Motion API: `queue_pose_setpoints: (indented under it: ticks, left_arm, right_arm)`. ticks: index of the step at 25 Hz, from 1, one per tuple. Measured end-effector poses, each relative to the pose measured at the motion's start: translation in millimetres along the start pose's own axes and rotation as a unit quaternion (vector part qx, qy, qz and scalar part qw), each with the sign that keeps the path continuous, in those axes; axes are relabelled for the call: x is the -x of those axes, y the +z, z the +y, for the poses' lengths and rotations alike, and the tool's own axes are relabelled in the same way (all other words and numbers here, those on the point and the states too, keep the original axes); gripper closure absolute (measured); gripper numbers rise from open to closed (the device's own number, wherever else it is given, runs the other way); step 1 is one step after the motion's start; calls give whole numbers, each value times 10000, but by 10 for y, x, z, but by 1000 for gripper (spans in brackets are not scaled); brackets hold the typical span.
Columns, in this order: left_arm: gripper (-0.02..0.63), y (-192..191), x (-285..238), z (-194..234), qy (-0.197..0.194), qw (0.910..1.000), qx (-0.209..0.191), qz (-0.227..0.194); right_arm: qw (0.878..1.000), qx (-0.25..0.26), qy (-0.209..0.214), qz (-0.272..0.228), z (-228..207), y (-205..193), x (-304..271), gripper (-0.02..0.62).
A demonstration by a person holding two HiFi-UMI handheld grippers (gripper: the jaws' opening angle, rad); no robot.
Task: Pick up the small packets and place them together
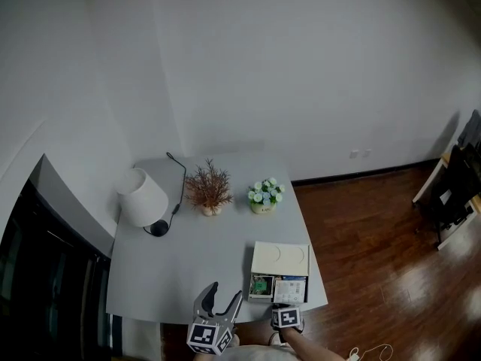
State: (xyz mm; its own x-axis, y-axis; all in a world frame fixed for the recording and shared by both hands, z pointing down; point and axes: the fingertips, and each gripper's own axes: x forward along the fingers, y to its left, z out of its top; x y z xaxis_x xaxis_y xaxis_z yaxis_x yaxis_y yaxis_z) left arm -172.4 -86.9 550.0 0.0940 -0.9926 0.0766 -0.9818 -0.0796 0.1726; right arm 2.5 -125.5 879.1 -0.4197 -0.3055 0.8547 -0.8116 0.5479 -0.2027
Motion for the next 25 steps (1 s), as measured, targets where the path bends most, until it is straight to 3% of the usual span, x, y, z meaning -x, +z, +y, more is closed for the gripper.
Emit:
queue_pose_setpoints:
  ticks: [3, 4, 6, 7, 9, 11, 13, 15, 17, 19, 21, 22, 23, 25]
  left_arm:
    - [328, -2, -21, -16, -56, 10000, -8, 11]
    - [328, 4, -24, -15, -62, 10000, -16, 2]
    - [328, 11, -28, -11, -61, 10000, -20, -20]
    - [328, 8, -29, -8, -56, 10000, -8, -25]
    - [328, 11, -32, -9, -79, 9999, 57, -33]
    - [328, 47, -45, -23, -163, 9996, 199, -78]
    - [328, 115, -77, -49, -247, 9993, 230, -159]
    - [328, 178, -123, -94, -321, 9992, 134, -218]
    - [328, 222, -174, -145, -408, 9988, 50, -254]
    - [328, 264, -227, -188, -483, 9984, -53, -283]
    - [328, 309, -262, -217, -511, 9980, -185, -324]
    - [328, 334, -271, -226, -508, 9978, -258, -352]
    - [327, 362, -276, -233, -498, 9974, -339, -385]
    - [327, 421, -280, -245, -464, 9965, -533, -455]
  right_arm:
    - [9998, -115, 111, 74, 28, 3, 116, 492]
    - [9994, -139, 294, 92, 72, -2, 154, 453]
    - [9973, -198, 712, 50, 155, -9, 258, 295]
    - [9955, -218, 915, -72, 196, 18, 345, 259]
    - [9908, -105, 1182, -656, 250, 201, 606, 259]
    - [9803, 327, 995, -1676, 203, 581, 1001, 261]
    - [9546, 729, 687, -2806, 144, 1044, 1503, 265]
    - [9183, 873, 616, -3813, 145, 1464, 2044, 268]
    - [8800, 988, 557, -4612, 145, 1784, 2544, 282]
    - [8493, 1095, 384, -5150, 105, 1999, 2943, 281]
    - [8265, 1143, 114, -5511, 58, 2135, 3260, 267]
    - [8181, 1150, -27, -5634, 43, 2173, 3386, 220]
    - [8118, 1163, -150, -5721, 40, 2193, 3490, 164]
    - [8043, 1238, -308, -5804, 67, 2190, 3622, 164]
